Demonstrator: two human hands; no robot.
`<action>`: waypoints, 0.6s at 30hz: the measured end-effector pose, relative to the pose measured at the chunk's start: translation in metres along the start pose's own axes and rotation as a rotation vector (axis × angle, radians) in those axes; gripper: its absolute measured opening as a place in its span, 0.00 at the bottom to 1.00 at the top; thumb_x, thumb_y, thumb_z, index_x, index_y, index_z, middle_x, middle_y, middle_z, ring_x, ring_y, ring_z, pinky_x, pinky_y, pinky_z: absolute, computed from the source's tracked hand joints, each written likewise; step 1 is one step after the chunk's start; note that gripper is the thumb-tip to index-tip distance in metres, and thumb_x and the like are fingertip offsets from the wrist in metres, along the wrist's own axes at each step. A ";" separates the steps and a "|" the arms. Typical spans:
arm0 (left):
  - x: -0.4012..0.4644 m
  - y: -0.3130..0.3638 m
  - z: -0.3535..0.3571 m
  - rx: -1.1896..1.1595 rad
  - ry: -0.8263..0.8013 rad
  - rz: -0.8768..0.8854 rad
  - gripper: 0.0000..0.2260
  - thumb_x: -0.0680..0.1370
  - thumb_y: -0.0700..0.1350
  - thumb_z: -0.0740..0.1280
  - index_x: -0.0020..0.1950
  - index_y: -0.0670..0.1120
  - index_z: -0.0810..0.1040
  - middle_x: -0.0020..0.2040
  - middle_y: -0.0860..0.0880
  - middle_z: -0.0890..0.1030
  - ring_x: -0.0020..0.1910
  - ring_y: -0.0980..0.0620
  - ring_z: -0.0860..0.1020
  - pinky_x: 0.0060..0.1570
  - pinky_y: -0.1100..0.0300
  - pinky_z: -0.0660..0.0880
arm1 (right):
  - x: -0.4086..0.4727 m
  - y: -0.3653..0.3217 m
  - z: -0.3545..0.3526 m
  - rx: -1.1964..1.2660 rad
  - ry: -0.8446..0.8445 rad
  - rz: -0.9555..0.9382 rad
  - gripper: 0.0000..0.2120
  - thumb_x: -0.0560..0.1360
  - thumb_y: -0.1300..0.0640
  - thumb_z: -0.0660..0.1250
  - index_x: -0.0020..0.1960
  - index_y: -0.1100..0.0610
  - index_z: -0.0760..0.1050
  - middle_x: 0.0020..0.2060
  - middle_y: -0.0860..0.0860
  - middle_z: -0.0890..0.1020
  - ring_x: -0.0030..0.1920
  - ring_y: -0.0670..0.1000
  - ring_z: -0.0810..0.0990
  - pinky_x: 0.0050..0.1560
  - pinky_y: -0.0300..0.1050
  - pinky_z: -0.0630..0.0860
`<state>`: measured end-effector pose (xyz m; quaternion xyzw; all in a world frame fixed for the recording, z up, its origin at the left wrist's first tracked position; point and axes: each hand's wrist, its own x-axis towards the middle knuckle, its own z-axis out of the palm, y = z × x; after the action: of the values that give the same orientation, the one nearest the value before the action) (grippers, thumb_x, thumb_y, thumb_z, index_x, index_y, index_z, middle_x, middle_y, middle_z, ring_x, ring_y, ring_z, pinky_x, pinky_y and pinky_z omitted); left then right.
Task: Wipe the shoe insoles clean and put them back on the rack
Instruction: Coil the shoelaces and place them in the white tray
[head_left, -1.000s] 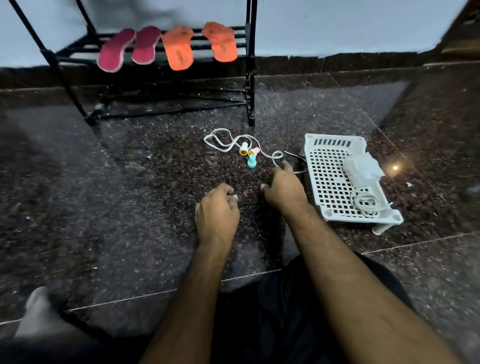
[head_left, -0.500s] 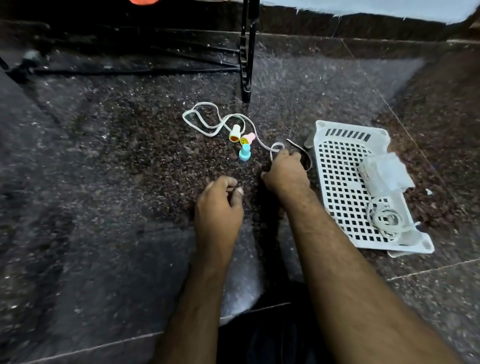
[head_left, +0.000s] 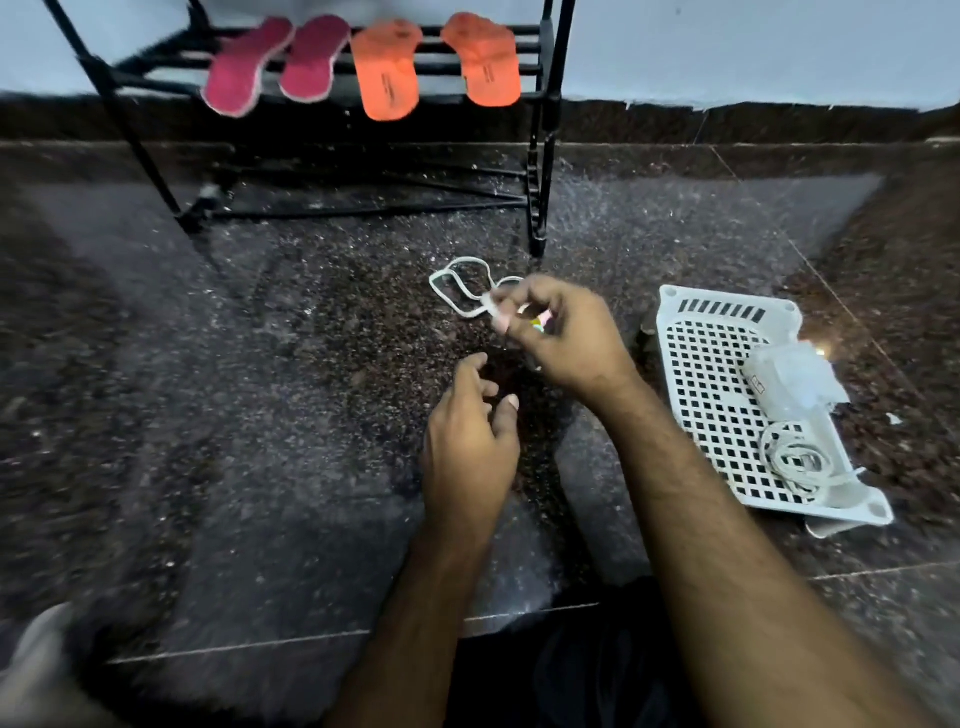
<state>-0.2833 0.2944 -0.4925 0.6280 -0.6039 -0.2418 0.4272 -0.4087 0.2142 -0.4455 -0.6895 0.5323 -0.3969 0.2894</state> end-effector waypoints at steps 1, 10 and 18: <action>0.000 0.003 -0.010 0.028 0.011 0.002 0.21 0.78 0.44 0.70 0.70 0.50 0.70 0.51 0.53 0.81 0.48 0.49 0.81 0.49 0.48 0.78 | -0.005 -0.004 0.003 0.007 -0.082 -0.014 0.04 0.74 0.55 0.73 0.43 0.50 0.79 0.50 0.41 0.85 0.48 0.38 0.82 0.53 0.40 0.77; -0.001 0.004 -0.099 0.224 -0.102 0.184 0.21 0.75 0.38 0.70 0.68 0.49 0.76 0.53 0.49 0.81 0.48 0.51 0.79 0.53 0.54 0.76 | -0.067 -0.051 0.021 -0.047 -0.266 -0.208 0.03 0.76 0.53 0.72 0.48 0.49 0.79 0.47 0.49 0.72 0.51 0.47 0.72 0.55 0.38 0.70; 0.000 -0.019 -0.165 0.160 -0.222 0.177 0.09 0.79 0.49 0.66 0.46 0.47 0.83 0.41 0.51 0.83 0.42 0.51 0.81 0.46 0.50 0.77 | -0.082 -0.081 0.046 0.208 -0.191 -0.078 0.08 0.80 0.47 0.65 0.42 0.46 0.76 0.40 0.47 0.77 0.42 0.45 0.74 0.47 0.43 0.72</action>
<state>-0.1374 0.3325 -0.4226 0.5740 -0.7174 -0.2223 0.3263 -0.3382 0.3140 -0.4220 -0.7106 0.4314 -0.3931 0.3930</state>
